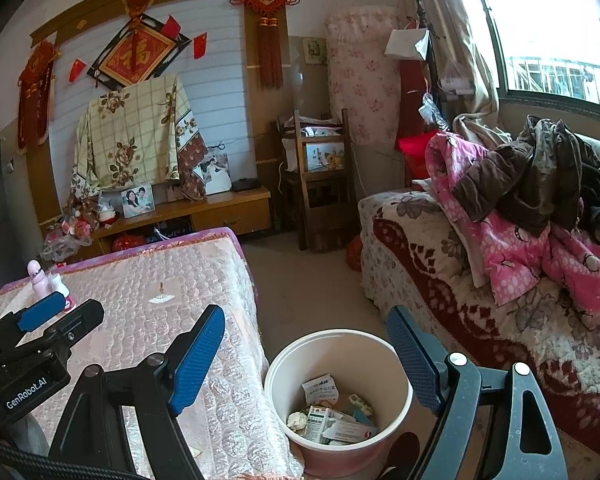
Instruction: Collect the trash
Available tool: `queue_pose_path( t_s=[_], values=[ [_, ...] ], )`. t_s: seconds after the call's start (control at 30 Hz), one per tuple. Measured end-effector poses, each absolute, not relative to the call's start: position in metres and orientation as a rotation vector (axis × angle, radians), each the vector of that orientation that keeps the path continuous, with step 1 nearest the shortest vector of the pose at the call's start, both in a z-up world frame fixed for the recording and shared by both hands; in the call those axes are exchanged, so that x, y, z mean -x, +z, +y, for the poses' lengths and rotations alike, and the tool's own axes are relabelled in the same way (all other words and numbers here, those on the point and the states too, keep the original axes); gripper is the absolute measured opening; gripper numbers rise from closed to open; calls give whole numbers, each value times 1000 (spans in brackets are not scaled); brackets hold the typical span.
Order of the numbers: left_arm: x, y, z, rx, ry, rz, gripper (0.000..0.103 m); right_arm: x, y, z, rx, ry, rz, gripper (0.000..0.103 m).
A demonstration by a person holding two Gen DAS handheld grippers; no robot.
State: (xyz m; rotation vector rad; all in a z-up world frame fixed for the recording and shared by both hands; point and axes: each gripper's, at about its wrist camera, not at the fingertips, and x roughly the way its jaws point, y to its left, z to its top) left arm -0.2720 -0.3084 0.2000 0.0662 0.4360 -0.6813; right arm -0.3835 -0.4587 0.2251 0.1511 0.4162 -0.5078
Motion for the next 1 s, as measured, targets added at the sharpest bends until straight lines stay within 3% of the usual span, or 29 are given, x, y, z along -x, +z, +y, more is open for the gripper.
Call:
queue_pose_path(
  t_s=[1.0],
  values=[
    [267,186,-306,-65,-689,462,73,378,217,-460,-154,-503,439,81]
  ],
)
